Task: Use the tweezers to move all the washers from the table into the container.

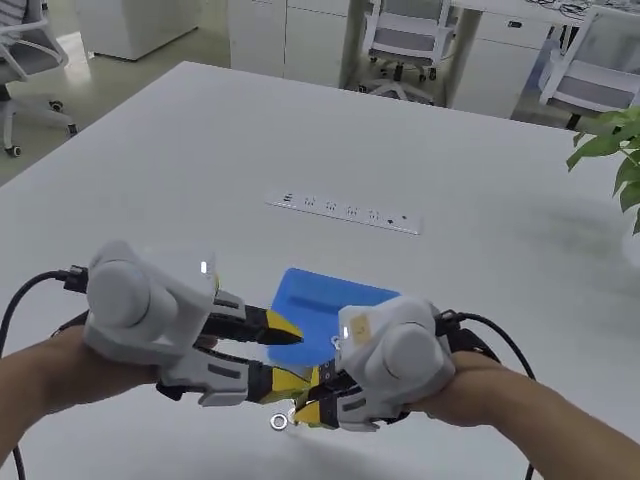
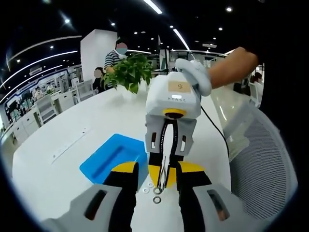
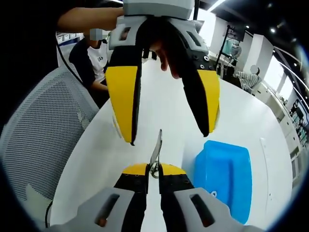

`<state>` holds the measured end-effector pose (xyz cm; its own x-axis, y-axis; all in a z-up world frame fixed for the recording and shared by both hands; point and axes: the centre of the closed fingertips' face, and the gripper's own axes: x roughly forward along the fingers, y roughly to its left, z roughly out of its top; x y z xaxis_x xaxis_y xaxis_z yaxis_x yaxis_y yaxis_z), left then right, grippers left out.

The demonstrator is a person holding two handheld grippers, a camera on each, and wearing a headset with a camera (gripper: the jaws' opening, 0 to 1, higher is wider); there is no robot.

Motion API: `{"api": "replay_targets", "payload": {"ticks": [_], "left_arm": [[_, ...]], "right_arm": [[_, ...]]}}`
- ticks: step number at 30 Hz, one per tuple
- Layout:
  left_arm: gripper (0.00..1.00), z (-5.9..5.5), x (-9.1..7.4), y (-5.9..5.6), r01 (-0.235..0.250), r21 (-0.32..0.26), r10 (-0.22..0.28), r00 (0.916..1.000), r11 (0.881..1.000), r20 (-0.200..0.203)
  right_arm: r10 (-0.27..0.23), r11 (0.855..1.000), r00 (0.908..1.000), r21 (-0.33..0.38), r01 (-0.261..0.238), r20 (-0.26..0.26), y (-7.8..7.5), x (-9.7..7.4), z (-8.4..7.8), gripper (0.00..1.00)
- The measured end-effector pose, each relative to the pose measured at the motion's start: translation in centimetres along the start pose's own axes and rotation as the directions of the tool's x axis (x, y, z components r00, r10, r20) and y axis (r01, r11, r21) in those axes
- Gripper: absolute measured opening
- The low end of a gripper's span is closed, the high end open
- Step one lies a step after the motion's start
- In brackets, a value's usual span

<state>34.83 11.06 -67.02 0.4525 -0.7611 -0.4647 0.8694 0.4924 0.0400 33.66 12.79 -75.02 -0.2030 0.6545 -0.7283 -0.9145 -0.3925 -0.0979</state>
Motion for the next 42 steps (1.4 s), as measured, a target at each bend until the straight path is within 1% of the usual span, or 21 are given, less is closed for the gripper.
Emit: {"api": "replay_targets", "payload": {"ticks": [2,4,6,8,11,16,20,24,28,34,38,42], "left_arm": [[0.44,-0.1,-0.1,-0.1,-0.010,-0.007,0.010,1.0000,1.000,-0.001],[0.50,-0.2,-0.2,-0.1,-0.020,-0.029,0.020,0.9998,0.999,0.006],[0.58,-0.4,-0.4,-0.1,-0.024,-0.044,0.024,0.9996,0.999,0.011],[0.62,-0.5,-0.5,-0.1,-0.033,-0.045,0.034,0.9994,0.998,0.012],[0.66,-0.5,-0.8,-0.1,-0.048,-0.058,0.048,0.9987,0.997,0.014],[0.74,-0.4,-1.1,-0.1,-0.064,-0.081,0.067,0.9975,0.995,0.025],[0.78,-0.5,-1.3,-0.1,-0.073,-0.098,0.076,0.9967,0.993,0.029],[0.84,-0.9,-1.7,0.0,-0.084,-0.110,0.087,0.9958,0.990,0.027],[0.88,-1.1,-1.9,0.1,-0.096,-0.128,0.101,0.9943,0.987,0.033],[0.92,-1.8,-2.2,0.0,-0.097,-0.144,0.101,0.9947,0.985,0.020],[0.93,-1.9,-2.3,0.1,-0.108,-0.138,0.111,0.9936,0.984,0.017],[0.96,-1.7,-2.5,0.2,-0.114,-0.137,0.118,0.9927,0.984,0.022]], "right_arm": [[-0.003,1.000,1.0000,-0.002,0.003,0.001,-0.1,-0.3,0.2,0.09],[-0.006,1.000,1.0000,-0.004,0.006,0.004,-0.3,-0.6,0.5,0.09],[-0.006,1.000,0.9999,-0.001,0.006,0.009,-0.3,-0.9,0.7,0.09],[-0.008,1.000,0.9999,-0.002,0.008,0.012,-0.4,-1.2,0.9,0.09],[-0.008,1.000,0.9999,0.001,0.008,0.014,-0.5,-1.6,1.1,0.09],[-0.011,1.000,0.9998,0.006,0.011,0.017,-0.8,-2.5,1.5,0.09],[-0.020,1.000,0.9996,0.008,0.020,0.020,-1.2,-3.2,1.8,0.09],[-0.032,0.999,0.9992,0.007,0.032,0.024,-1.7,-4.1,2.3,0.09],[-0.048,0.999,0.9983,0.007,0.048,0.032,-2.4,-4.9,2.7,0.09],[-0.069,0.998,0.9968,0.013,0.068,0.041,-3.3,-5.9,3.1,0.09],[-0.085,0.996,0.9956,0.011,0.085,0.040,-4.1,-6.2,2.8,0.09],[-0.109,0.994,0.9933,0.019,0.109,0.038,-5.3,-6.6,2.4,0.09]]}}
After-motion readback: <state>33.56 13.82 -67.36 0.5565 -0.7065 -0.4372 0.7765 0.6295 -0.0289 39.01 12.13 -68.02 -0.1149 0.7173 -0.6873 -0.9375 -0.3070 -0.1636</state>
